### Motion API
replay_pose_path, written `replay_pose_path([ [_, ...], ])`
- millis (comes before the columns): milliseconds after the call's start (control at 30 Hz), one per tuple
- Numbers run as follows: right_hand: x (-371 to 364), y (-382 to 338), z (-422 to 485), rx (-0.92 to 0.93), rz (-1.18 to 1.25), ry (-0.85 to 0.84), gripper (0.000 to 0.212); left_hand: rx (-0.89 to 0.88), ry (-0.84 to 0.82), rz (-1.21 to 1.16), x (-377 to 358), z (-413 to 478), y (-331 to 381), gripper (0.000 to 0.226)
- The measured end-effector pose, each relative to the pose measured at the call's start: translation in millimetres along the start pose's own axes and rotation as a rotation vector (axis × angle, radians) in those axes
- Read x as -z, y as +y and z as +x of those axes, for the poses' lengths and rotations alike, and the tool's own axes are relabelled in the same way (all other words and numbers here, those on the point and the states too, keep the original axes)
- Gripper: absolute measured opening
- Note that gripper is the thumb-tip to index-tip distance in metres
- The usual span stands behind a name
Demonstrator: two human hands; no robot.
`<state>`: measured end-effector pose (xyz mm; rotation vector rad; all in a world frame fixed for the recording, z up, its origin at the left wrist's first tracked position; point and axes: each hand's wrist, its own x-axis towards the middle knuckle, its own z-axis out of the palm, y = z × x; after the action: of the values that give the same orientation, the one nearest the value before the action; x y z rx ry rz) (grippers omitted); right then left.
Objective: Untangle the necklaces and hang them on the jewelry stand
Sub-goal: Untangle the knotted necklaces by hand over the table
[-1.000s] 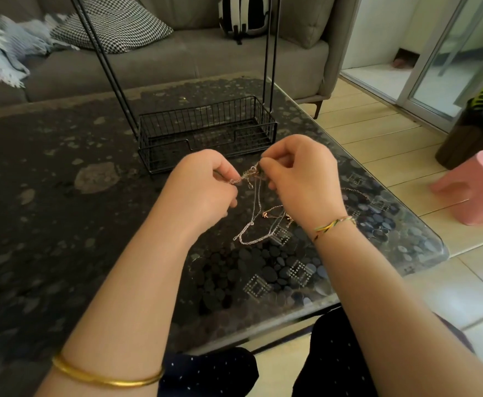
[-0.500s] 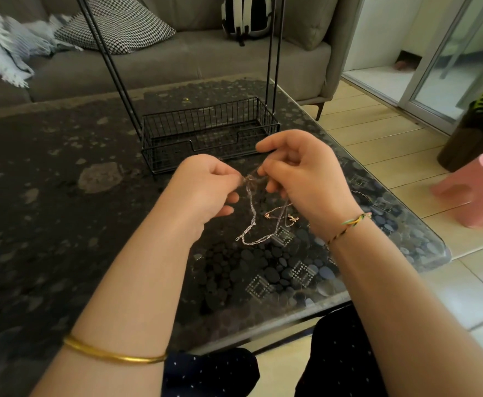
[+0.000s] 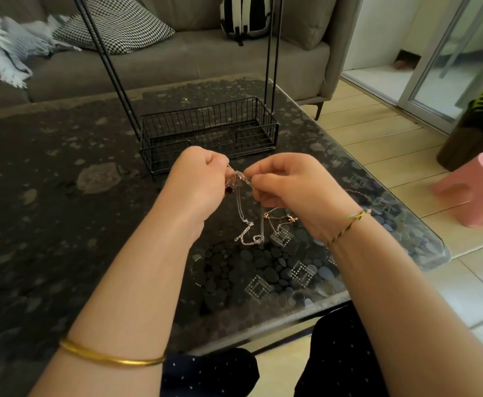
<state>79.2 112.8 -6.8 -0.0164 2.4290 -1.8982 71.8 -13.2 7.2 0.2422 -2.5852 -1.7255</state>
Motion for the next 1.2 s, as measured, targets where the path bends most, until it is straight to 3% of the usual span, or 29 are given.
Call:
replay_pose_path([
  [200,-0.5,1.3,-0.1,0.054,-0.234,0.046,0.013,-0.101,0.03,0.068,-0.7,-1.4,2.2,0.023],
  [333,3.1,-0.1,0.9,-0.031,-0.071,0.091,0.012,-0.081,0.049,0.029,3.0,-0.5,4.7,0.023],
  [567,4.8,-1.8,2.2,-0.166,0.216,0.006,0.011,-0.107,-0.115,0.152,4.6,-5.6,4.2,0.016],
  [833,6.5,-1.4,2.9,-0.178,0.383,-0.017,0.015,-0.21,0.004,0.268,5.6,-3.9,-0.9,0.011],
  [1000,7.7,-1.1,2.2,-0.153,0.416,-0.042,0.02,-0.193,0.067,0.181,3.3,-2.3,0.6,0.014],
  [1200,7.3,-1.5,1.7,-0.135,0.406,-0.093,0.017,-0.061,0.082,-0.185,0.9,0.3,2.9,0.012],
])
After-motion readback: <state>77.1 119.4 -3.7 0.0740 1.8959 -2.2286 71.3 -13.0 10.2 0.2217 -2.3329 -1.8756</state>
